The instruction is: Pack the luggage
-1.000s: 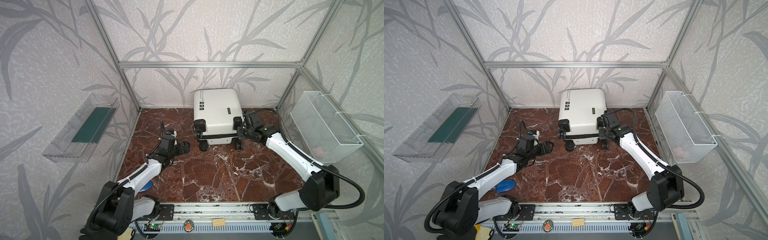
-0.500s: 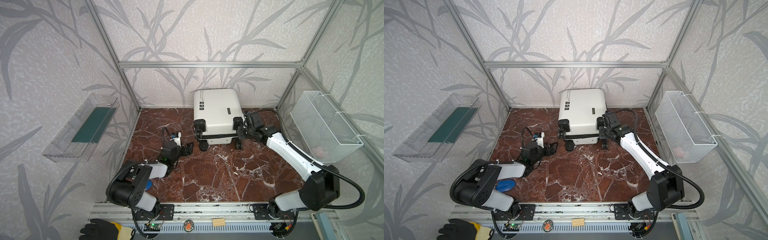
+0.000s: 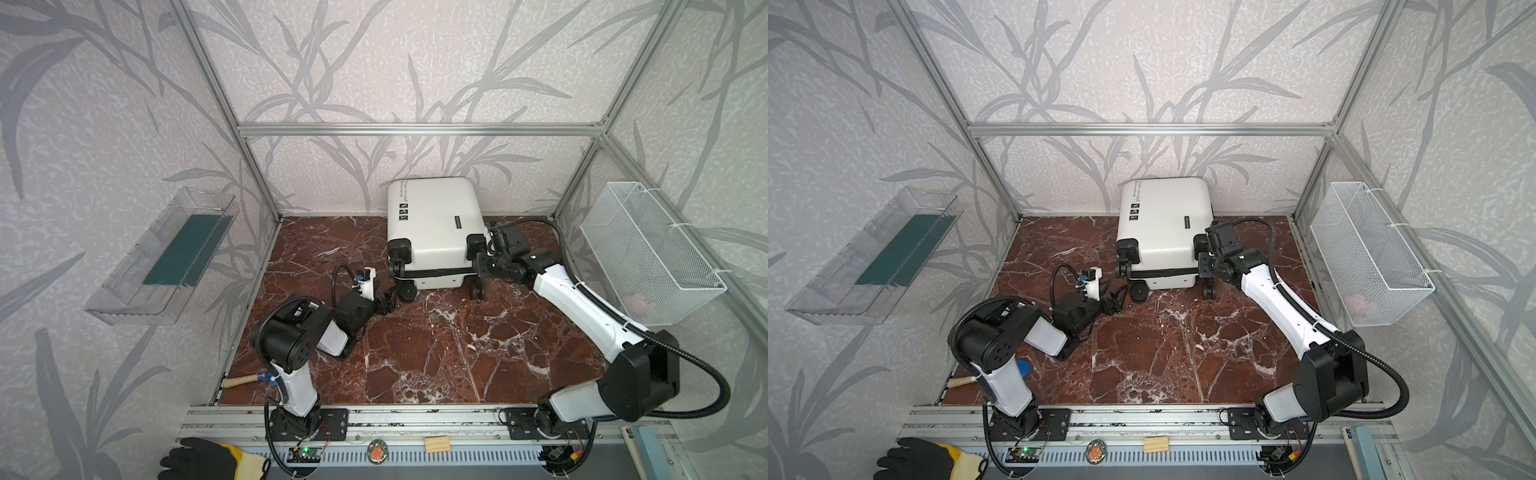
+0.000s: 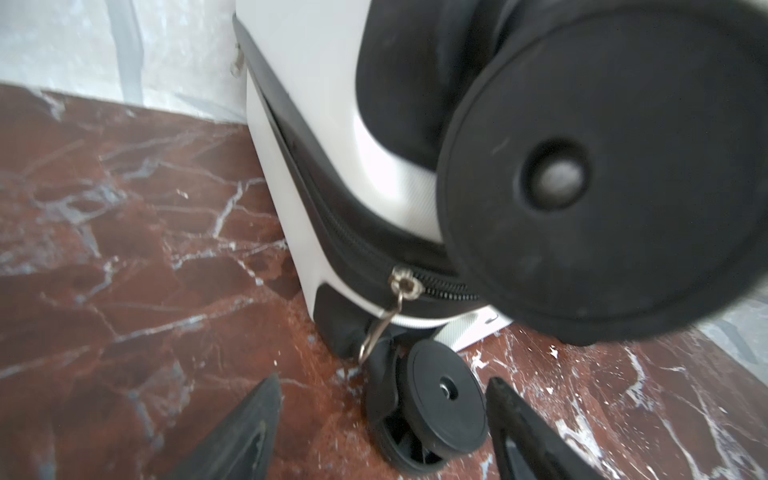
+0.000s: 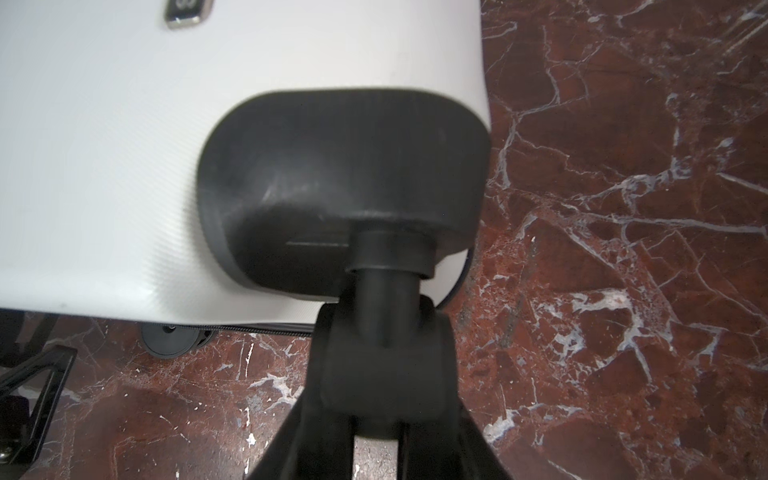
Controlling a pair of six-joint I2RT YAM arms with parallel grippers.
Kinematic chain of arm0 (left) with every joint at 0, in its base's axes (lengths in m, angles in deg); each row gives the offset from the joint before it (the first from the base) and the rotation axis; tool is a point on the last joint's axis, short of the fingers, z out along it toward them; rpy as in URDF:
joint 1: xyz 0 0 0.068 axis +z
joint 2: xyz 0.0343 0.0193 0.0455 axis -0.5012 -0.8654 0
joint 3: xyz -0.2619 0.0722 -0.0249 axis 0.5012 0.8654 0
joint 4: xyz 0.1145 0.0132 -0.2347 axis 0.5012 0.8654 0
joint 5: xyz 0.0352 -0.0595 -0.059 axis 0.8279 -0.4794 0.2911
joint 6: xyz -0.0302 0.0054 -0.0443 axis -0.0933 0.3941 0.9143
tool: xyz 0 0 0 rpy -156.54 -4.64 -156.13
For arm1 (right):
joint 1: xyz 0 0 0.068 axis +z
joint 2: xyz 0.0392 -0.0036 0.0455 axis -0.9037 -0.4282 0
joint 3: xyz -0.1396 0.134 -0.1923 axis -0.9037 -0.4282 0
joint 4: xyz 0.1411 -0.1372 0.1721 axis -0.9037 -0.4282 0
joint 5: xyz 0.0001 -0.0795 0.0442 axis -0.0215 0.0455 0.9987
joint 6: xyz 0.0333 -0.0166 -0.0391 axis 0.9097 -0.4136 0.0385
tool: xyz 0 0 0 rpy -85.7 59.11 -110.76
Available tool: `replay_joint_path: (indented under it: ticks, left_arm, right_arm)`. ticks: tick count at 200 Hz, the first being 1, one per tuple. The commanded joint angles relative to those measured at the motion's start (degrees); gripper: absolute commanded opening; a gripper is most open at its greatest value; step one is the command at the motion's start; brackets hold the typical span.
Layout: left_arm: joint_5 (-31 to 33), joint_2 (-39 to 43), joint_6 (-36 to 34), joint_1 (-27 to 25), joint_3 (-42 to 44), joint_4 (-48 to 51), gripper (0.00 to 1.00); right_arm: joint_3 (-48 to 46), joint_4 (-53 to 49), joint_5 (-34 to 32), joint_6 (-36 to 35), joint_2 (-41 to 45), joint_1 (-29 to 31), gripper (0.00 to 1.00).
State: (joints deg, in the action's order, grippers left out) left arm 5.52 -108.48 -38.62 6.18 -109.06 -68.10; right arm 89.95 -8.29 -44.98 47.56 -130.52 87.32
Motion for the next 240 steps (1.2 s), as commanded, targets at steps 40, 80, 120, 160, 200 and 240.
replay_joint_path:
  ticks: [40,80,120,160,200,240]
  left_arm:
    - [0.08,-4.19,-3.51,-0.01,-4.09,-3.76,0.56]
    - [-0.06,-5.81,-3.84,0.03,-5.92,-3.75,0.47]
    - [-1.82,-7.8,-3.47,0.06,-7.61,-3.74,0.39]
    - [-3.42,-8.82,-3.55,0.24,-8.16,-3.7,0.32]
    - [-4.73,-8.99,-3.5,0.5,-7.55,-3.71,0.24]
    - [-4.54,-9.08,-3.59,0.59,-6.88,-3.73,0.28]
  right_arm:
    - [4.03,2.58,2.27,-0.59,-0.45,-0.05,0.0]
    - [3.76,2.31,2.27,-0.68,-0.61,-0.09,0.0]
    - [4.11,2.13,2.45,-0.68,-0.59,-0.52,0.0]
    - [4.46,1.84,2.71,-0.76,-0.77,-0.81,0.0]
    - [4.37,1.82,2.85,-0.68,-0.87,-0.92,0.0]
    - [4.36,1.83,2.88,-0.48,-0.88,-0.88,0.0]
